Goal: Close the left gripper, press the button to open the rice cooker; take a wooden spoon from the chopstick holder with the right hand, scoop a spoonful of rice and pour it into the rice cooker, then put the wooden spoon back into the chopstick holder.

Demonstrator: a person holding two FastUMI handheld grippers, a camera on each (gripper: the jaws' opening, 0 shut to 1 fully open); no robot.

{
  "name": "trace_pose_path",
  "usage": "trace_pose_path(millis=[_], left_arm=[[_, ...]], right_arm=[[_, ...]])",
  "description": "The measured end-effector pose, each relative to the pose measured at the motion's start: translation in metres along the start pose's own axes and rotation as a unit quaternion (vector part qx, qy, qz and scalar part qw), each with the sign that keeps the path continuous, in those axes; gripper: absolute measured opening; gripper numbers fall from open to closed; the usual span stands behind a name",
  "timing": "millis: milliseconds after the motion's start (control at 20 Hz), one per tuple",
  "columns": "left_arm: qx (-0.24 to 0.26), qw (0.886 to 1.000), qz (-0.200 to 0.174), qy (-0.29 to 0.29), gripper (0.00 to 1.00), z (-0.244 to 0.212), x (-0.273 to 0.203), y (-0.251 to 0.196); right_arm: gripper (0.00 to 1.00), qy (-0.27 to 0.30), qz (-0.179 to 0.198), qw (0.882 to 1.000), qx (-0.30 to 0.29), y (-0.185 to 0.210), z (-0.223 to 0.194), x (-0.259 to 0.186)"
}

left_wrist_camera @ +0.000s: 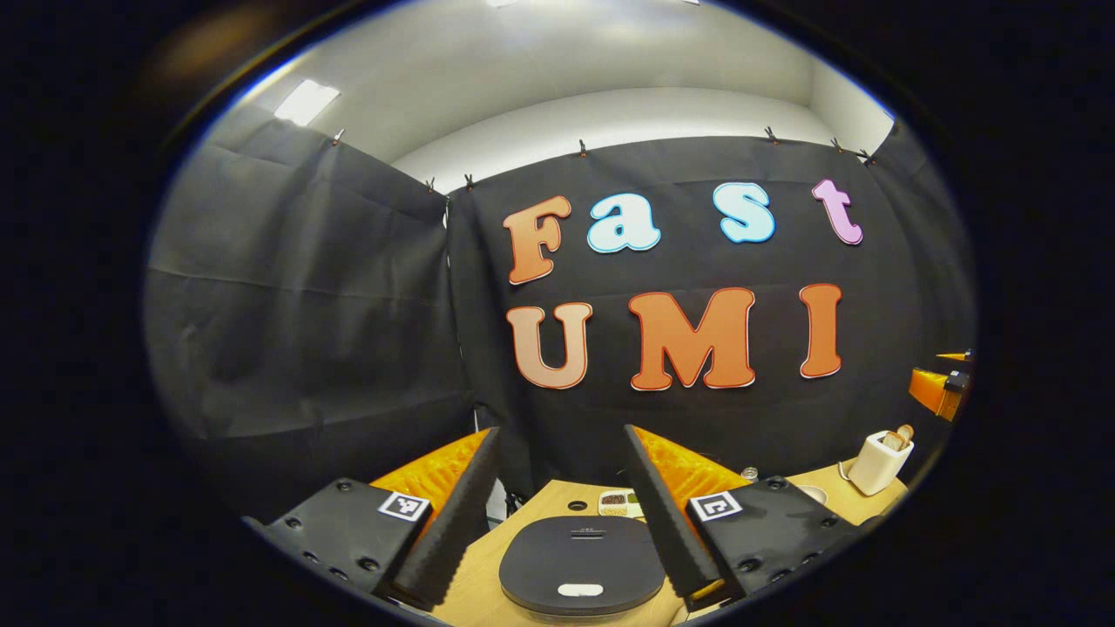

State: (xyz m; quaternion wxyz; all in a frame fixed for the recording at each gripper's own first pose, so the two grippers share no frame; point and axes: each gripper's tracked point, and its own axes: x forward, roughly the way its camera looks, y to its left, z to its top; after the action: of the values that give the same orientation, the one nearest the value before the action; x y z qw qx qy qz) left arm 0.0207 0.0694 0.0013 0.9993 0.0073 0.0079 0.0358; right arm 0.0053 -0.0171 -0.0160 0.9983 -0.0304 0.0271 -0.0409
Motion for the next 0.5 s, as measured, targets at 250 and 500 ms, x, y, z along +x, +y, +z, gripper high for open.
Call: trace_pose_path(millis=[250,500], left_arm=[[-0.015,0.999,-0.027,0.040,0.27,-0.027,0.018,-0.006],[-0.069,0.978,-0.068,0.187,0.06,-0.090,0.031,-0.025]], right_arm=[[0.94,0.010,-0.029,1.000,-0.005,-0.020,-0.011,-0.005],[0.94,0.016,-0.049,0.999,-0.009,-0.035,-0.018,-0.013]])
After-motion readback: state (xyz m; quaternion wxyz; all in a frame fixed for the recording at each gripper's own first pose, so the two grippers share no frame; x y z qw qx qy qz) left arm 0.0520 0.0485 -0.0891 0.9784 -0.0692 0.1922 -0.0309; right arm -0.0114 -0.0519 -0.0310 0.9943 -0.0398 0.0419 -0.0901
